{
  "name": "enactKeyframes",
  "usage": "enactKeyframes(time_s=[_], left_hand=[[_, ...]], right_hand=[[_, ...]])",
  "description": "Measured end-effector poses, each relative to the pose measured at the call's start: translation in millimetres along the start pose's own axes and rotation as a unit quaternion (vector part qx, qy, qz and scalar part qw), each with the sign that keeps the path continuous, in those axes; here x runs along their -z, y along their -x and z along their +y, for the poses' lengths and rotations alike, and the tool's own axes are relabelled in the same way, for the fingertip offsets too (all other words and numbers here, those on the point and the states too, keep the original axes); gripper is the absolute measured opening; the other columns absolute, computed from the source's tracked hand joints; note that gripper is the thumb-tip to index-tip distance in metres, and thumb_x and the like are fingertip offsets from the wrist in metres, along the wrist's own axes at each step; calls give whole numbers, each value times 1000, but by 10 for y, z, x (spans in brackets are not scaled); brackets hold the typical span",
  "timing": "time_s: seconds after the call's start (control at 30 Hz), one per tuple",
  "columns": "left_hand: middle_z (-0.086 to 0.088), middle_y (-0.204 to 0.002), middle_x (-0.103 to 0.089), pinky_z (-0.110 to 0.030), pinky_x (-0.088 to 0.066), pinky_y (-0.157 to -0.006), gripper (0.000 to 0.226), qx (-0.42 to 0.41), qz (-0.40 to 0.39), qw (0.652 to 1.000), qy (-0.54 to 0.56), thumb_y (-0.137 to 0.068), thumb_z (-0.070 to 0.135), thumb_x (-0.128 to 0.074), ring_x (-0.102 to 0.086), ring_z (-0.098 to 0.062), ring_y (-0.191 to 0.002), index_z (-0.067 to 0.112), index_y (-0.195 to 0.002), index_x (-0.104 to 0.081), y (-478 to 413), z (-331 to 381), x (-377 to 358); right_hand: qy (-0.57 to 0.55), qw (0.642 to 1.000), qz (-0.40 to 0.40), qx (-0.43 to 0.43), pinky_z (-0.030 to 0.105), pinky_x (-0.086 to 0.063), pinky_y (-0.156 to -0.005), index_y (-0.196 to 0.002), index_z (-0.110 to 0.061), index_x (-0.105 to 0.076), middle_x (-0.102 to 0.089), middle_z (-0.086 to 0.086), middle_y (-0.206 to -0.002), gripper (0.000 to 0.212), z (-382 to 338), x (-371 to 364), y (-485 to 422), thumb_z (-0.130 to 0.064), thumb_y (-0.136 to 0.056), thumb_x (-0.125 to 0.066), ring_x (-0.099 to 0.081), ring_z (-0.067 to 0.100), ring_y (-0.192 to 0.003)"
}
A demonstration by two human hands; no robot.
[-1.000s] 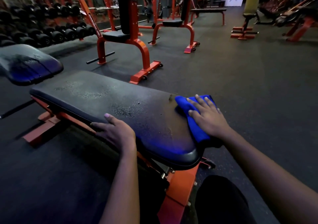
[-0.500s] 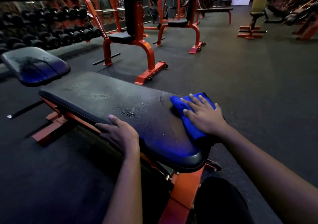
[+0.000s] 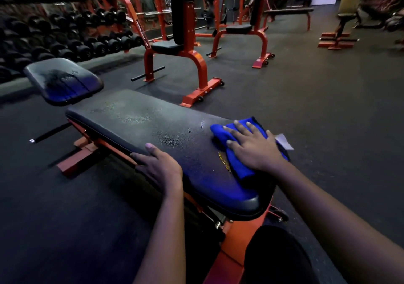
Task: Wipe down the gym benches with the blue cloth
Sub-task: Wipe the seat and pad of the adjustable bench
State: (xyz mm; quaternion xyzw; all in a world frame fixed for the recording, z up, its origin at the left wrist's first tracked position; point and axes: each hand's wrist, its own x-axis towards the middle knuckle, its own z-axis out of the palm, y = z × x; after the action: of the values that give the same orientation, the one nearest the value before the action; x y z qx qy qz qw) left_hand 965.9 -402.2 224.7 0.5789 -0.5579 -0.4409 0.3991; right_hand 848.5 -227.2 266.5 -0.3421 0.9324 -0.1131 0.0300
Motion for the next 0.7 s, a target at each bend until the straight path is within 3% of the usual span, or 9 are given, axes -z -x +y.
enactKeyframes(time_s=[0.03, 0.1, 0.23, 0.4, 0.53, 0.7], left_hand=[[-32, -149, -28, -41, -21, -111, 73, 7, 28, 999, 27, -100, 58, -16, -31, -43, -137, 9, -155, -14, 45, 18, 6], [-34, -144, -33, -41, -26, -107, 66, 1, 34, 999, 33, -103, 46, -27, -37, -44, -131, 7, -155, -16, 105, 77, 23], [-34, -142, -35, -42, -27, -106, 65, 4, 35, 999, 32, -104, 45, -28, -38, -45, -129, 6, -154, -17, 118, 81, 50], [-34, -144, -33, -41, -26, -108, 66, 1, 33, 999, 40, -103, 45, -28, -37, -45, -131, 6, -155, -16, 100, 88, 39], [-35, -144, -31, -43, -25, -110, 67, 2, 25, 999, 43, -103, 47, -28, -36, -45, -132, 6, -155, -14, 67, 59, 21], [-34, -149, -25, -43, -23, -114, 69, 1, 25, 997, 68, -102, 48, -28, -31, -45, -136, 6, -155, -13, 25, 34, 16]], right_hand=[[-1, 1000, 4, -27, 61, -2, -116, -152, -51, -15, 0, -16, -164, 51, 50, 12, -21, -53, -101, -22, 0, 14, -152], [4, 998, -4, -61, 66, -4, -113, -153, -49, -13, 1, -12, -165, 53, 9, 41, -230, -53, -100, -21, -2, 20, -152], [1, 997, -53, -49, 70, -2, -110, -154, -46, -9, 1, -7, -165, 55, -365, 65, -722, -52, -100, -19, -5, 30, -151], [7, 999, -29, 20, 67, -1, -113, -151, -52, -12, 0, -15, -164, 52, -267, 7, -247, -57, -100, -21, 0, 19, -152], [6, 999, 23, -25, 63, -4, -114, -150, -54, -15, -2, -17, -164, 51, -52, -37, 255, -57, -100, -23, 0, 14, -151], [-13, 997, -34, -61, 68, -7, -110, -151, -51, -13, -5, -11, -165, 54, -37, 144, -438, -55, -98, -22, -9, 23, -151]])
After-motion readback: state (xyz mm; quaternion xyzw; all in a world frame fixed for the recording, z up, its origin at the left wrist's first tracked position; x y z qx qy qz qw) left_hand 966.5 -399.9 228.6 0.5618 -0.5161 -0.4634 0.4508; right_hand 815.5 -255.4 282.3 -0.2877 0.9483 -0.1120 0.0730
